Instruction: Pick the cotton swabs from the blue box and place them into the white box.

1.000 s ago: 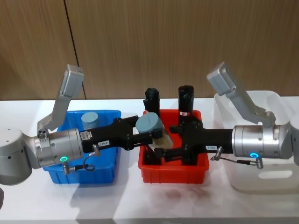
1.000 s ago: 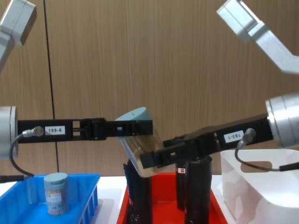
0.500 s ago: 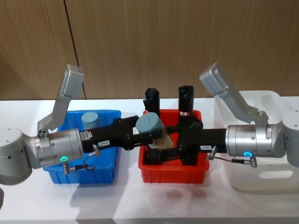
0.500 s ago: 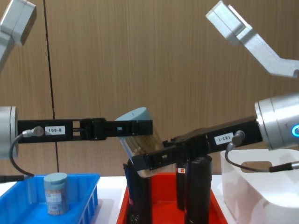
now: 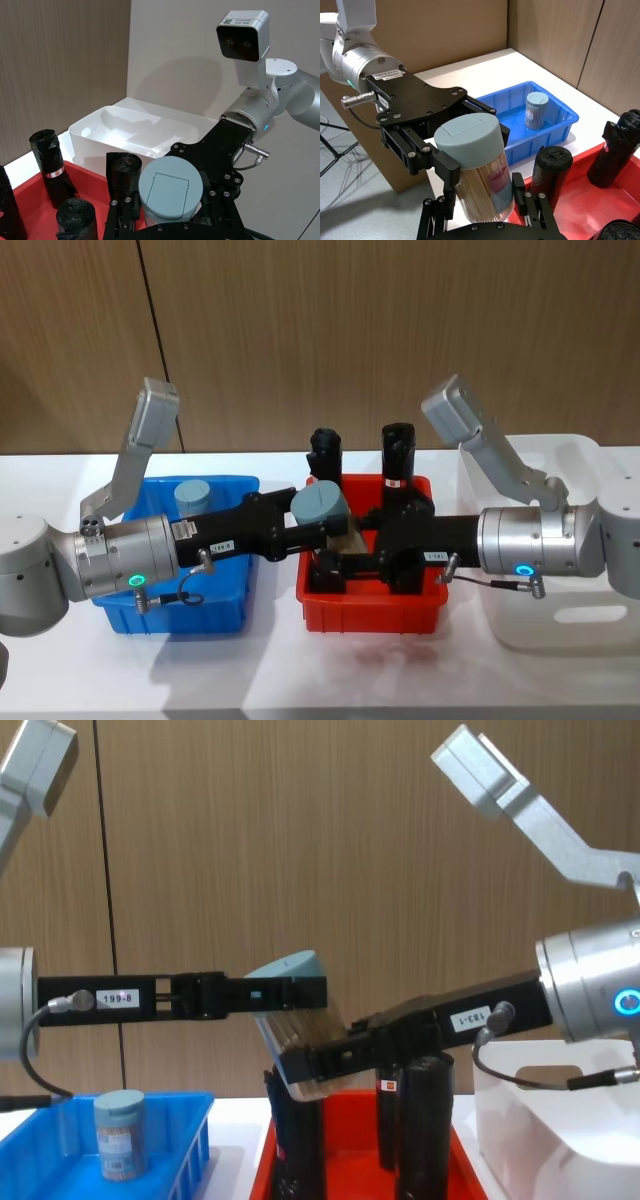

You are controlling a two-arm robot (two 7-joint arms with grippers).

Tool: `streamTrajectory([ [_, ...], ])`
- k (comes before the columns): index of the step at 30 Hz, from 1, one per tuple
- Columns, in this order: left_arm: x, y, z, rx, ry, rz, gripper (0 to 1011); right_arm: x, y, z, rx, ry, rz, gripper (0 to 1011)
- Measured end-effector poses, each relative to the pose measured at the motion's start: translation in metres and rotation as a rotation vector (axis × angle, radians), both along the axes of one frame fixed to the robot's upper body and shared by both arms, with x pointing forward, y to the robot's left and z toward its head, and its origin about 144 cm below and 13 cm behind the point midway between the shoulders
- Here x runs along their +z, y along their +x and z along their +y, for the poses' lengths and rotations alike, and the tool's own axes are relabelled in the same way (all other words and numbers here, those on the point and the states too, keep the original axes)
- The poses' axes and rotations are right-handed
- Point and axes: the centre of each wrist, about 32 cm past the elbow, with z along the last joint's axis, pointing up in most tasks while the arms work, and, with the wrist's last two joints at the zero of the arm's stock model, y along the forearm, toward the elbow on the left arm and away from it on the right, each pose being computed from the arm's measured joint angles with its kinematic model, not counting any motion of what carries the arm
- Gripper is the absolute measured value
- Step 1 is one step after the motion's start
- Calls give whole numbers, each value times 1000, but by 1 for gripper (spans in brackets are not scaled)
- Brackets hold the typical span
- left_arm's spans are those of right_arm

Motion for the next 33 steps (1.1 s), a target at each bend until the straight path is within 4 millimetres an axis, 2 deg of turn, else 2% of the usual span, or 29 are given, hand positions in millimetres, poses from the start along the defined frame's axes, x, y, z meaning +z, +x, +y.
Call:
streamTrajectory([
  [8, 0, 0, 0, 0, 0, 0, 676, 0, 1, 1, 3, 0, -1, 669],
  [20, 0, 0, 0, 0, 0, 0, 993, 0, 1, 0, 2, 6, -3, 665],
  [33, 0, 0, 0, 0, 0, 0, 1004, -1, -1, -13, -37, 17, -12, 665],
])
